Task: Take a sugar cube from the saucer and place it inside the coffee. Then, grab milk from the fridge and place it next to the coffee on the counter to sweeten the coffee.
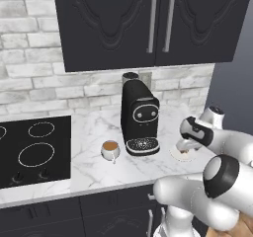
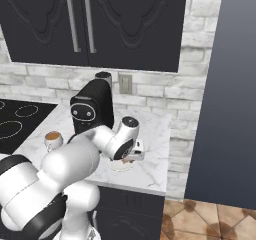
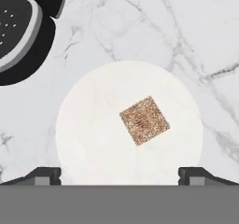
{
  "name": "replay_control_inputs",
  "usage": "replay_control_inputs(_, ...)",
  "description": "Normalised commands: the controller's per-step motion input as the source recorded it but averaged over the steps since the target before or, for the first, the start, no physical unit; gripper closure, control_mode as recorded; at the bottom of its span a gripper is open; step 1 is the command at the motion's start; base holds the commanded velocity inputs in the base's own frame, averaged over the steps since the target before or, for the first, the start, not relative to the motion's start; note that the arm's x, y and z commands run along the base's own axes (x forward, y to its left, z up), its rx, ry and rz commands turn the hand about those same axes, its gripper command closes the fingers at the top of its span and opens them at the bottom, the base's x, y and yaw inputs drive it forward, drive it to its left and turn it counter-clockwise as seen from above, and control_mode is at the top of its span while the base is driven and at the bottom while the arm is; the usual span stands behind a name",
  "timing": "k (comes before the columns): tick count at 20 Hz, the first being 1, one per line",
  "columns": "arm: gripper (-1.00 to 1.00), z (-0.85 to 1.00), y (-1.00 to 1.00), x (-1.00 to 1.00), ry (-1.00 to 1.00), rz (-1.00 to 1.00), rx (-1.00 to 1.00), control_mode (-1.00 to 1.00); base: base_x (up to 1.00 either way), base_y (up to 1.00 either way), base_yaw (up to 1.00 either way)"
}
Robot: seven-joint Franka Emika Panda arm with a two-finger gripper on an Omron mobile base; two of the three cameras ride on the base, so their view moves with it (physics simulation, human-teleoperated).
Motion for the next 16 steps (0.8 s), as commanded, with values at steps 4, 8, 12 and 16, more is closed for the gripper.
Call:
replay_control_inputs(4, -1.0, -0.19, 0.0, 0.1, 0.0, 0.0, 0.0, -1.0, 0.0, 0.0, 0.0)
replay_control_inputs(8, -1.0, -0.17, -0.01, 0.12, 0.0, 0.0, 0.0, -1.0, 0.0, 0.0, 0.0)
replay_control_inputs(12, -1.0, -0.13, -0.01, 0.15, 0.0, 0.0, 0.0, -1.0, 0.0, 0.0, 0.0)
replay_control_inputs(16, -1.0, -0.1, 0.0, 0.19, 0.0, 0.0, 0.0, -1.0, 0.0, 0.0, 0.0)
